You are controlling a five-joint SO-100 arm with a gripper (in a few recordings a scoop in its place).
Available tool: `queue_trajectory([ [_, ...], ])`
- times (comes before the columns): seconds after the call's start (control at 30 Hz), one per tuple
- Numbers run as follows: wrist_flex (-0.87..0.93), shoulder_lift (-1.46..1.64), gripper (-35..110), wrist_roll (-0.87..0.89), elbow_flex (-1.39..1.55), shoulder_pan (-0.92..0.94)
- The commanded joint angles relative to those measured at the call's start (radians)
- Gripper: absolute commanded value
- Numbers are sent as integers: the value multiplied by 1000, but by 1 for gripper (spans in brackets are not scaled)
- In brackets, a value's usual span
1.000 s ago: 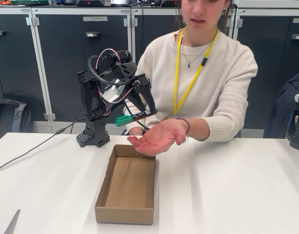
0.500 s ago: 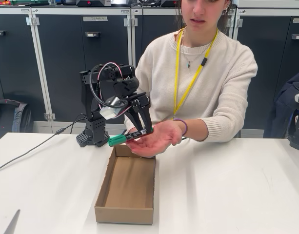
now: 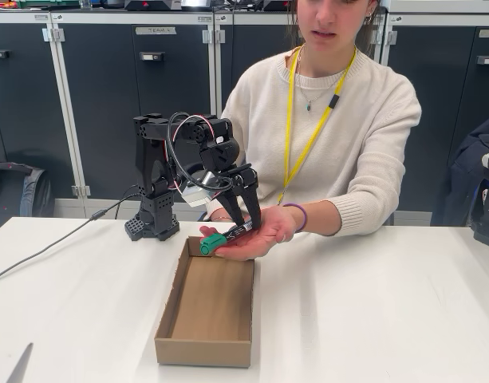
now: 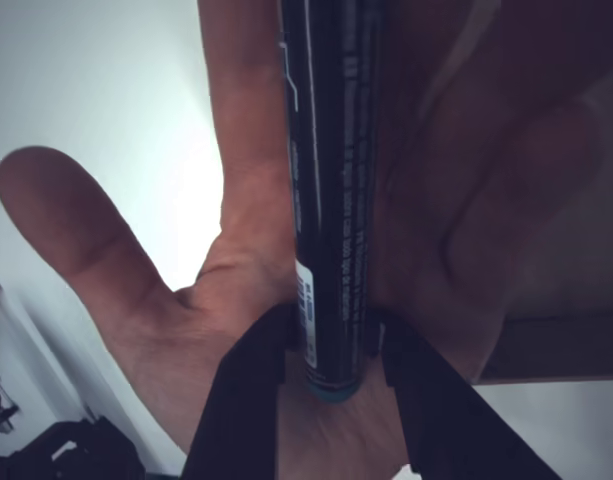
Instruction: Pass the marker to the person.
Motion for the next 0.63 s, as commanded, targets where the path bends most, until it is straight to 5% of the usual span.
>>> queue_trajectory([
  [0.0,-12,12,24,-38,-12,-11],
  [0.6,43,175,29,-86,-40,5],
])
